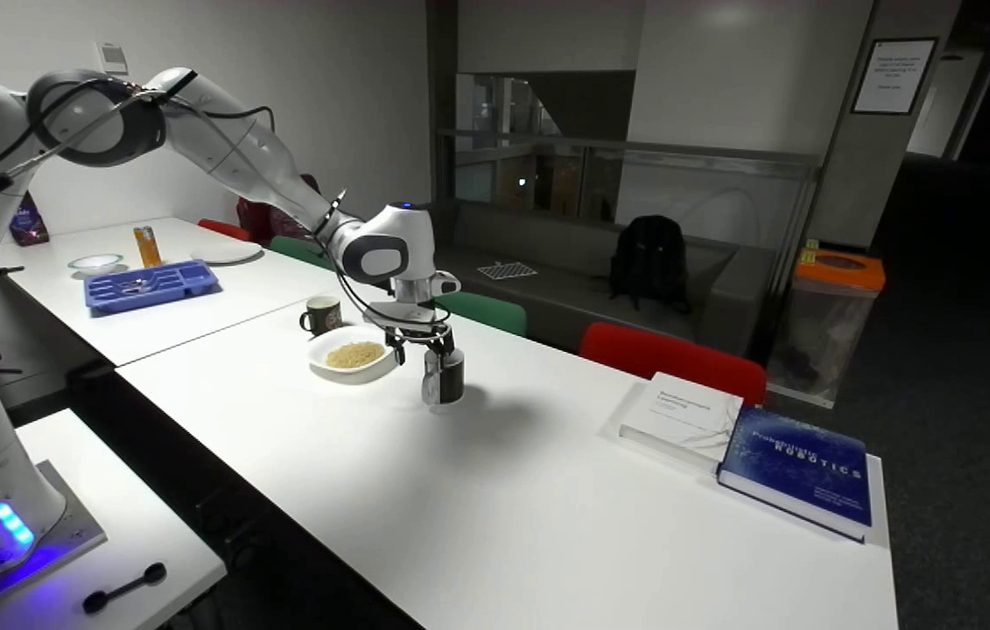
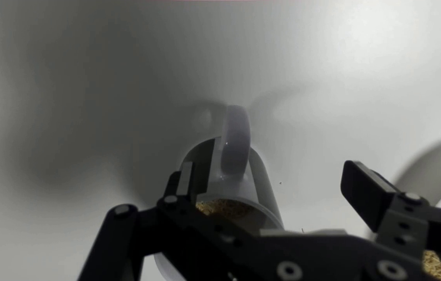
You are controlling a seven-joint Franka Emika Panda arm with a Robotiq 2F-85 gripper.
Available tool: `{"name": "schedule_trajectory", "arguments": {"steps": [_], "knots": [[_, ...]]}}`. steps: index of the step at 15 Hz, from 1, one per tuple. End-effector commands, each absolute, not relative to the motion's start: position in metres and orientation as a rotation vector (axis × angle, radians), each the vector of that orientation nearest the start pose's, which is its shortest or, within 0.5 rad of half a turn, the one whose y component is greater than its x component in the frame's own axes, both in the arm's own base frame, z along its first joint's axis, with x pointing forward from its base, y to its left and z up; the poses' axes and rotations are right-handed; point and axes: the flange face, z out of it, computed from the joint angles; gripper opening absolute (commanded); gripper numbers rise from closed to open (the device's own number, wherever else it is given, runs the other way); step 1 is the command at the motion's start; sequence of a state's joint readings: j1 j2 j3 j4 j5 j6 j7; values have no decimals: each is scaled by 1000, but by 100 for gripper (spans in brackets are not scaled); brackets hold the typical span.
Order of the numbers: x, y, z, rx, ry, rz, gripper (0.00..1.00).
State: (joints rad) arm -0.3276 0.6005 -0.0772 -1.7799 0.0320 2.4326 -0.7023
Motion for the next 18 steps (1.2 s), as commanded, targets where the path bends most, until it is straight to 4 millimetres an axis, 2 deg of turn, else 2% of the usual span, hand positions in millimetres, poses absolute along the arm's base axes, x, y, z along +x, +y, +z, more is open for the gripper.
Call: {"name": "schedule_trajectory", "arguments": {"steps": [1, 11, 18], "knots": [[614, -257, 219, -3143, -477, -16, 100], [613, -266, 201, -3122, -452, 25, 100], [614, -279, 215, -3140, -427, 3, 100]]}}
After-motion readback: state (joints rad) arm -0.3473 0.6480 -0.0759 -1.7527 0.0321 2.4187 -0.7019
